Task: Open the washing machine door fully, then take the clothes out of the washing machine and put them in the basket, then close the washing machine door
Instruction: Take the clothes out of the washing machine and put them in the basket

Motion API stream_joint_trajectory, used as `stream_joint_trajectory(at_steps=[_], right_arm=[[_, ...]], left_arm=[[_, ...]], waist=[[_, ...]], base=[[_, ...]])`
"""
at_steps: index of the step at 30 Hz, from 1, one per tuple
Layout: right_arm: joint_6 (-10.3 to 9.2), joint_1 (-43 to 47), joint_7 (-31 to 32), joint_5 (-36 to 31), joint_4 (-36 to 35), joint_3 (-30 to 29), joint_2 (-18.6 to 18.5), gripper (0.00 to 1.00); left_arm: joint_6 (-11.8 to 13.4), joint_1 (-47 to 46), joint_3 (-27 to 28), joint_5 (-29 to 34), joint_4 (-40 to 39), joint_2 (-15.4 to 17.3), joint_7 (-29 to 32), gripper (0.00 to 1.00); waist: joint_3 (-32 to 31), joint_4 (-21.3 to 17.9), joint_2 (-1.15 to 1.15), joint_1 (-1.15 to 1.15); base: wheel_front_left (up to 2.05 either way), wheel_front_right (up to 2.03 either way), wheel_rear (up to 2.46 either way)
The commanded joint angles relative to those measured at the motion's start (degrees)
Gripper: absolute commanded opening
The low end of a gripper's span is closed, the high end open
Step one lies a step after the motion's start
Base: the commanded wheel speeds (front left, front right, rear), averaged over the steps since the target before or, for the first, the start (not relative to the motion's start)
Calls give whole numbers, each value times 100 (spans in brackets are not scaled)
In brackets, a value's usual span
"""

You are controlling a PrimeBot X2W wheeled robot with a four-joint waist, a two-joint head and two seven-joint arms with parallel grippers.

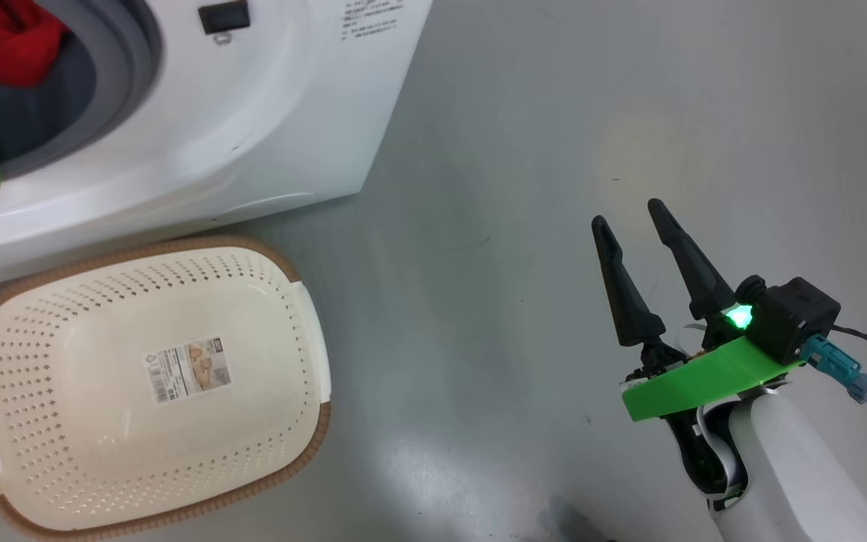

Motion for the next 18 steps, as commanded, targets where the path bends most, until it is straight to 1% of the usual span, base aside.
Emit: stream_joint_trajectory(at_steps=[1, 10, 18], right_arm=[[36, 5, -37, 32, -120, 111, 9, 100], [36, 79, -37, -30, -67, 43, 9, 100], [36, 188, -37, -131, 1, -81, 9, 100]], left_arm=[[5, -14, 34, -73, -73, 257, -63, 0], [5, 339, -46, -513, -236, 113, -492, 0], [5, 842, -37, -925, -689, 3, -760, 0]], waist=[[-24, 12, 0, 0], [-321, 134, 0, 0], [-675, 330, 0, 0]], base=[[0, 0, 0], [0, 0, 0], [0, 0, 0]])
